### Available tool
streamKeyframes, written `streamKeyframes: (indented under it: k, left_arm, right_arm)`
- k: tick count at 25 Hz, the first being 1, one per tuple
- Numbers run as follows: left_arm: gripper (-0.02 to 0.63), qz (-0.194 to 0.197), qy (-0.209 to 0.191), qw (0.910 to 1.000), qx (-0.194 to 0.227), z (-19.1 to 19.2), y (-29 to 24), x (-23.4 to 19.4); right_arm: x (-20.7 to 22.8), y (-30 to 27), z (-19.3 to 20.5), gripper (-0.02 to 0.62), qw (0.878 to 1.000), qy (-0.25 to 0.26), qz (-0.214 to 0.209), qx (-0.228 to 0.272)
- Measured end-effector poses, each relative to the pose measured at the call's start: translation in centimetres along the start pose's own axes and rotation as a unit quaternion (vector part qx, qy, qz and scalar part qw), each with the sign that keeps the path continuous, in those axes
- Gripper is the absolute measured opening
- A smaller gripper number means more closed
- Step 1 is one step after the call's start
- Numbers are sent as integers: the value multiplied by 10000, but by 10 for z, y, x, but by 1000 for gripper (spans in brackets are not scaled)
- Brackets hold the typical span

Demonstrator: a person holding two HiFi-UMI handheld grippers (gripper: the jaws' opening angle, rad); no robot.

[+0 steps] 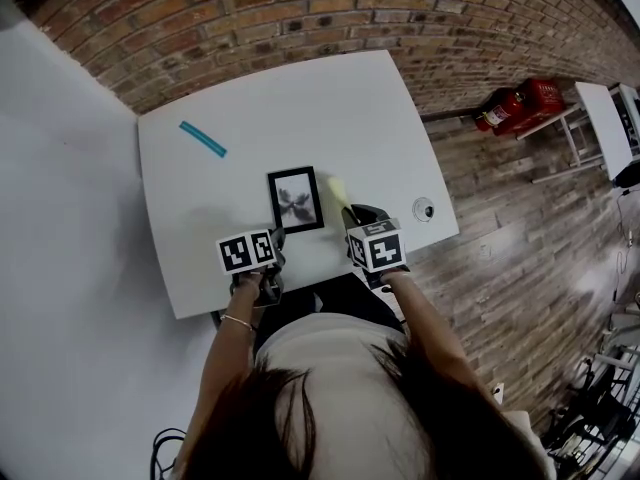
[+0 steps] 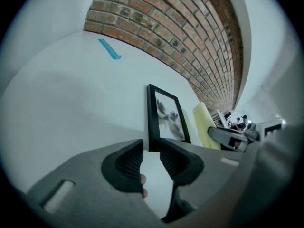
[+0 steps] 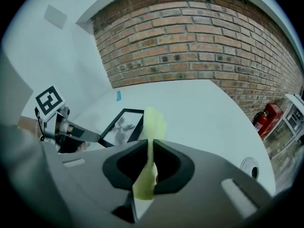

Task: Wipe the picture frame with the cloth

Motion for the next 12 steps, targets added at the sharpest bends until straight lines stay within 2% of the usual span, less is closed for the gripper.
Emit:
streamKeyframes:
  k: [6, 12]
  left_arm:
    - [109, -20, 59, 10000, 25, 0, 0, 1]
    - [109, -27, 60, 10000, 38, 0, 0, 0]
  right_arm:
    - [8, -6, 7, 37, 9993, 259, 216, -162]
    - [10, -14, 14, 38, 9989, 312, 196, -300]
Point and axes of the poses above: the fingertips, and each gripper's own axes: y backward along the fingers, x to its right, z out of its underside, the point moved 7 cm from there along y, backward along the fingers, and after that the axes turned 2 degrees about y, right-handed, at the moved point
